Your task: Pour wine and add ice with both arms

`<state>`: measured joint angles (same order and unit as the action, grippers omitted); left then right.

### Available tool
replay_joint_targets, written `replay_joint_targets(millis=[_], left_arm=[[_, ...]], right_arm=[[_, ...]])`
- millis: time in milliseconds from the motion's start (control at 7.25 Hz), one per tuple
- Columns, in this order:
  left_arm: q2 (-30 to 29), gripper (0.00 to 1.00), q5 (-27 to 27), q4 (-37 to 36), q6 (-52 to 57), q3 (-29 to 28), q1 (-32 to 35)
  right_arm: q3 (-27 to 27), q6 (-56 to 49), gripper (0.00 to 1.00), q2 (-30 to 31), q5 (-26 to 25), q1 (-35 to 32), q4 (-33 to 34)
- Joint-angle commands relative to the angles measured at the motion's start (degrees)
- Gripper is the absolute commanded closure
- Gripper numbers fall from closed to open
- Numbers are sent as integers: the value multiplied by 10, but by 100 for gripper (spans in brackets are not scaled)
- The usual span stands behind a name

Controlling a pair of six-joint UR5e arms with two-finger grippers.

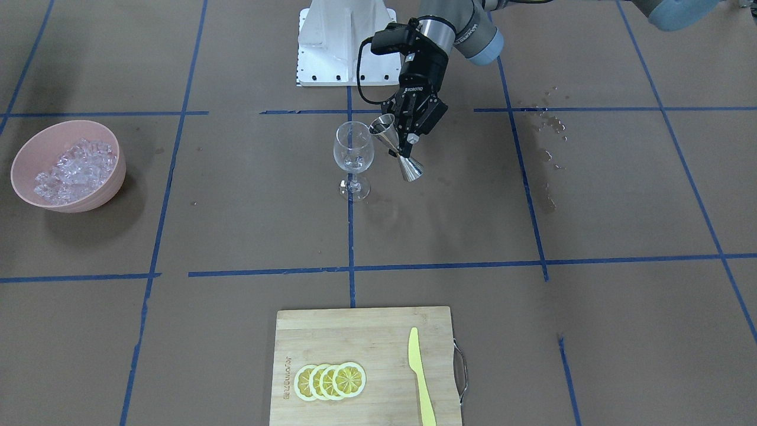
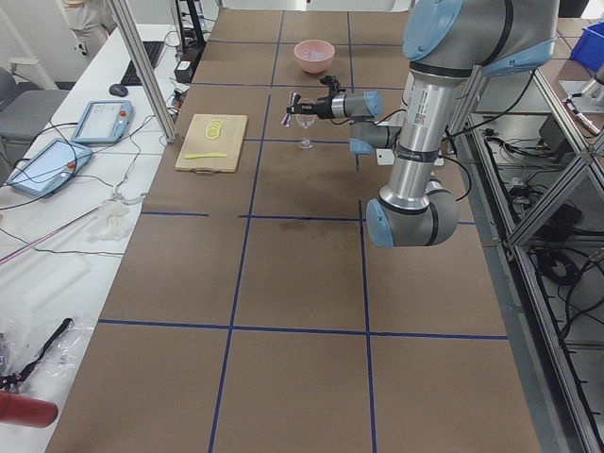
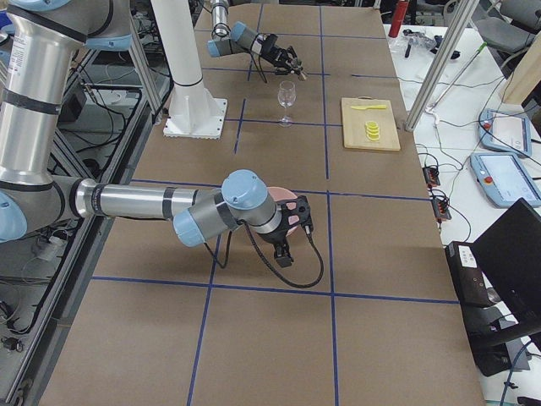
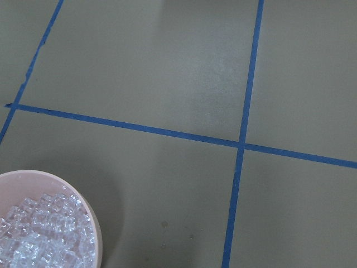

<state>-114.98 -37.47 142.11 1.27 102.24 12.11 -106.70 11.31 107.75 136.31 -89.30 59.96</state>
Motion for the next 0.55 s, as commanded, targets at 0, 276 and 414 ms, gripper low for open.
replay_joint_targets(millis=[0,276,414], left_arm=[[-6,100,25,0,82,-2,-14],[-17,100,45,0,133,-7,-34],[-17,100,46,0,158,-8,-35]], right_arm=[[0,0,0,0,0,0,1],[5,0,0,0,2,0,1],[5,0,0,0,2,-1,1]])
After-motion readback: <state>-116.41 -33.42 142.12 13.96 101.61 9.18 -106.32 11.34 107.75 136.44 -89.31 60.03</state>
